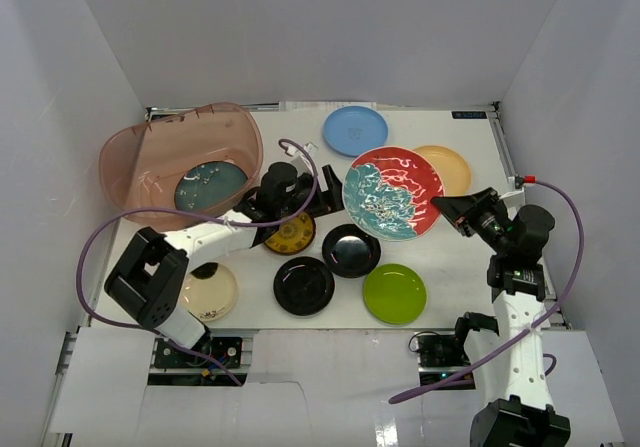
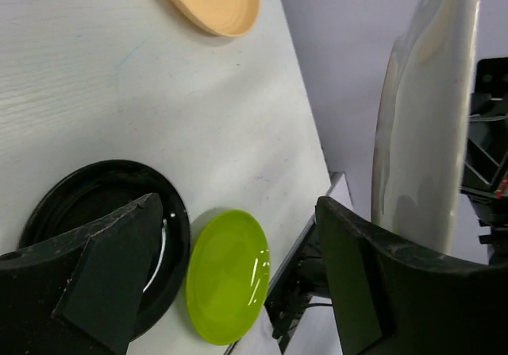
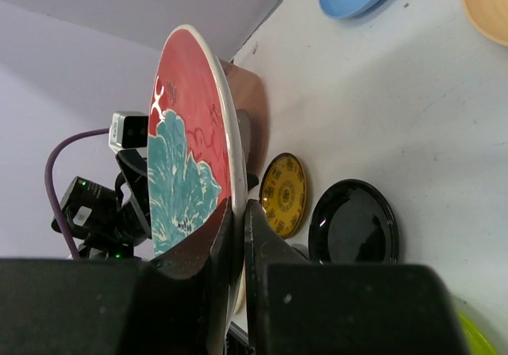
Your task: Place the plates into the plastic bin on the countertop
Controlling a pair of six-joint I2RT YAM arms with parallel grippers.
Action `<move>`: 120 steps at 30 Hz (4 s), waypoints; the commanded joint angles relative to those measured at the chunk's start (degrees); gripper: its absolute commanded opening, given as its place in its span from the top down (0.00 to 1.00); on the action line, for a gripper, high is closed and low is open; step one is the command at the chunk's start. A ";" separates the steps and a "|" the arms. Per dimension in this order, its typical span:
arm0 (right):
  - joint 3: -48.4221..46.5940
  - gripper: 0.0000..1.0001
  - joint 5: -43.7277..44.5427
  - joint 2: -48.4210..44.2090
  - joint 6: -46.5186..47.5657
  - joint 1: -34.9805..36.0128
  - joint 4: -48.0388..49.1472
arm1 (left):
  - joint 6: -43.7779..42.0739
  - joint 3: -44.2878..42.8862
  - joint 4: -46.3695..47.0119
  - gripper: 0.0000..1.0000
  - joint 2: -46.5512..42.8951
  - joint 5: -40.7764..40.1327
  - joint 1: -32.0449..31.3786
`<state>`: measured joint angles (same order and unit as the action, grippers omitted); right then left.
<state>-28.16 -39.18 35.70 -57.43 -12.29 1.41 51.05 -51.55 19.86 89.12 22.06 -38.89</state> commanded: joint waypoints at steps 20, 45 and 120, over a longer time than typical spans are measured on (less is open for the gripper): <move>-3.92 0.92 0.68 11.40 0.21 14.38 18.71 | 2.23 4.27 0.99 0.05 -9.76 15.03 13.67; -7.25 0.92 -7.05 26.79 -5.77 19.41 41.04 | -8.24 -1.62 -13.44 0.38 -3.69 17.22 12.70; -20.16 0.68 51.12 37.68 31.40 69.51 1.24 | -19.93 -3.12 -38.31 0.02 -13.18 -28.99 51.47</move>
<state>-42.30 3.14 72.84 -31.86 57.69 6.20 34.33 -55.13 -19.94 81.65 1.30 13.74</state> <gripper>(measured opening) 0.343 0.977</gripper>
